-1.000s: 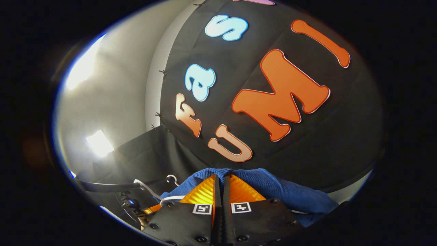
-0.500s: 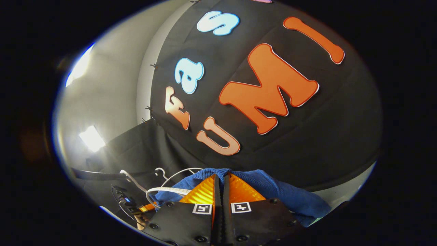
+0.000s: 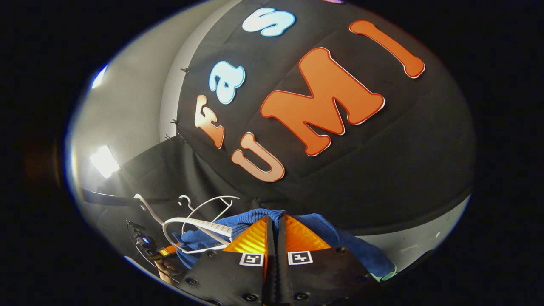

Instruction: Grasp the clothes on the hanger with both hands and then place them into the laundry hamper below.

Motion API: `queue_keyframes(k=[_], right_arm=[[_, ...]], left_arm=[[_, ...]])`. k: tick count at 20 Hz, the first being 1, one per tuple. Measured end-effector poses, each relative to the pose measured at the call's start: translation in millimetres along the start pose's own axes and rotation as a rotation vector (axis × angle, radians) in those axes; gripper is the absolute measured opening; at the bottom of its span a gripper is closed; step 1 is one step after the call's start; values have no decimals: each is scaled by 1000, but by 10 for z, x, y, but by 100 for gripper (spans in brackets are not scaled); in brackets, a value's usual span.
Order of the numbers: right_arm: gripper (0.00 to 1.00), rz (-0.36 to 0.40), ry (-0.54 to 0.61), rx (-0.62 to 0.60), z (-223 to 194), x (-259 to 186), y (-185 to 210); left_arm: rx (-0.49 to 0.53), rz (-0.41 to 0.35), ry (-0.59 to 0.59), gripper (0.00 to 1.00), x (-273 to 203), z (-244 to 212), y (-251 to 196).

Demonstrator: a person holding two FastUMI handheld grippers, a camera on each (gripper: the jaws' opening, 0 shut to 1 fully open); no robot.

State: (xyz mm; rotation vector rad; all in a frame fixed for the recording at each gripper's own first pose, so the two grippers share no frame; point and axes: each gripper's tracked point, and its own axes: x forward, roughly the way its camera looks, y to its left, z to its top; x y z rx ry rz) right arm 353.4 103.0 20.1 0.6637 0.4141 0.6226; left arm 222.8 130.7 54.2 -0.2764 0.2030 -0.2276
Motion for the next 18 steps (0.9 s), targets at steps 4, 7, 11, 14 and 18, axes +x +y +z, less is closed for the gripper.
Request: queue_keyframes(k=[4, 7, 11, 14, 18], right_arm=[[7, -48, 29, -21, -254, -30, -196], [7, -80, 80, -17, -629, -53, -376], [7, -86, 89, 32, -903, -98, -454], [7, -96, 103, 11, -1058, -165, -461], [7, -117, 115, -11, -1189, -217, -450]], left_arm=[[-12, 10, 15, 0, -8, -89, 18], [24, 57, 49, 0, -34, -261, 116], [12, 81, 65, 0, -105, -399, 217], [-19, 102, 81, 0, -184, -553, 285], [-20, 128, 90, 0, -304, -769, 396]])
